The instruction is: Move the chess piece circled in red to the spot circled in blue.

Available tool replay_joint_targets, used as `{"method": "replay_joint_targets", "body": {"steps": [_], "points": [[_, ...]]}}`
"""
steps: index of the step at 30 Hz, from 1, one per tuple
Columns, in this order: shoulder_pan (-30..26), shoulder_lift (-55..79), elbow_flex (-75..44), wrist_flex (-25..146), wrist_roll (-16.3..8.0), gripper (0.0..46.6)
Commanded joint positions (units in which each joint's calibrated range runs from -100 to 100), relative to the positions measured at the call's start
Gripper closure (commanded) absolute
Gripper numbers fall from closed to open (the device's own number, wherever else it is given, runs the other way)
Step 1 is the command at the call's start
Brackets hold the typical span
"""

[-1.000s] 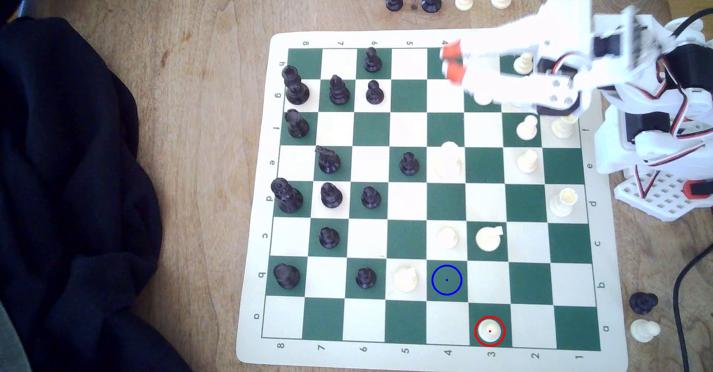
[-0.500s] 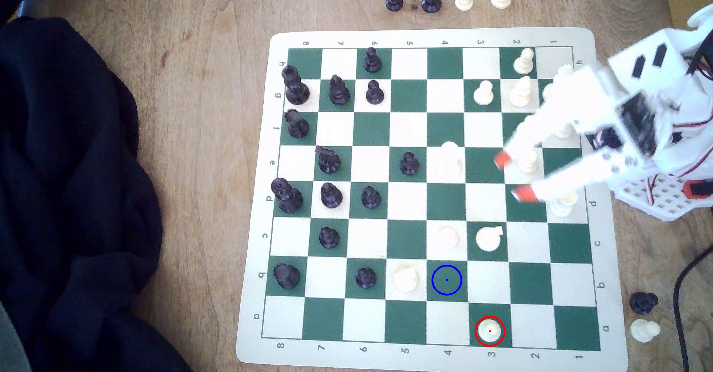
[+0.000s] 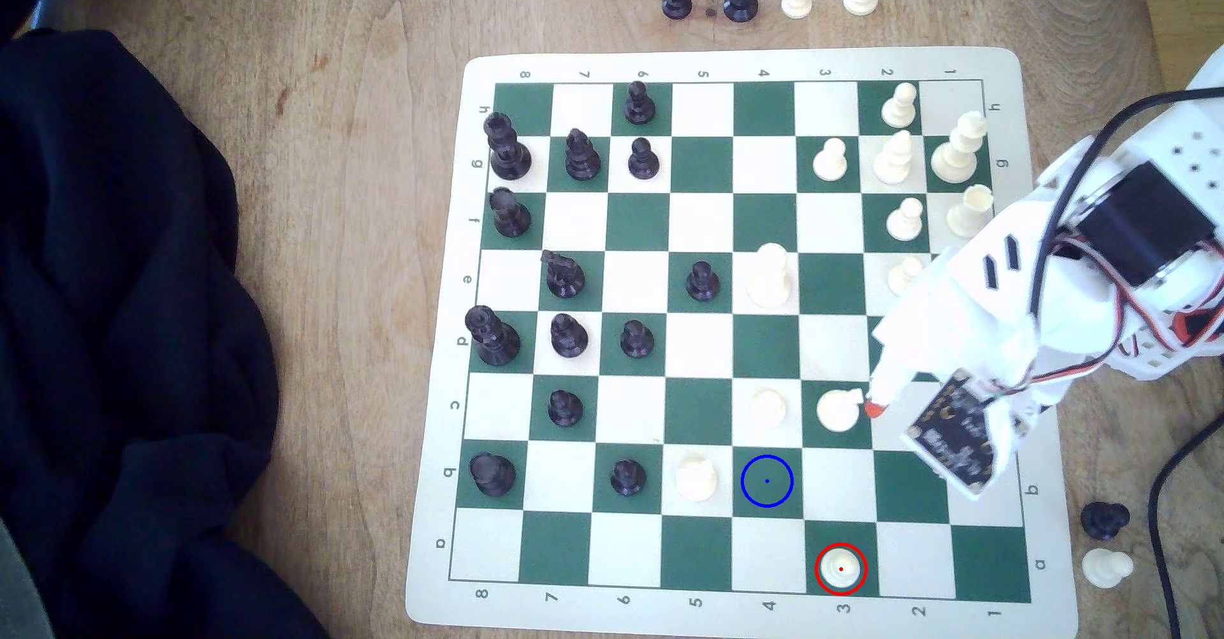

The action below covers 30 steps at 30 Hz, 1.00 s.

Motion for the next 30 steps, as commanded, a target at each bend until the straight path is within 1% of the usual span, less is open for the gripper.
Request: {"method": "replay_joint_targets", "body": {"steps": [1,2,8,16,19,23,30], "points": [[-1.0,6.9,-7.7,-3.1,-1.2,28.0],[-2.0,9.4,-9.5,-4.0,-2.0,28.1],[-5.1,15.3,-11.4,-9.0,-4.5,28.8],[-5.9,24.2,-12.1,-13.7,-4.9,29.8],[-6.2,25.3,-12.4,-14.3,-5.1,29.9],[-7.2,28.3,-14.5,-15.2,-5.8,30.5],[-8.1,34.7,-17.7,-17.5,-6.0,31.4]]}}
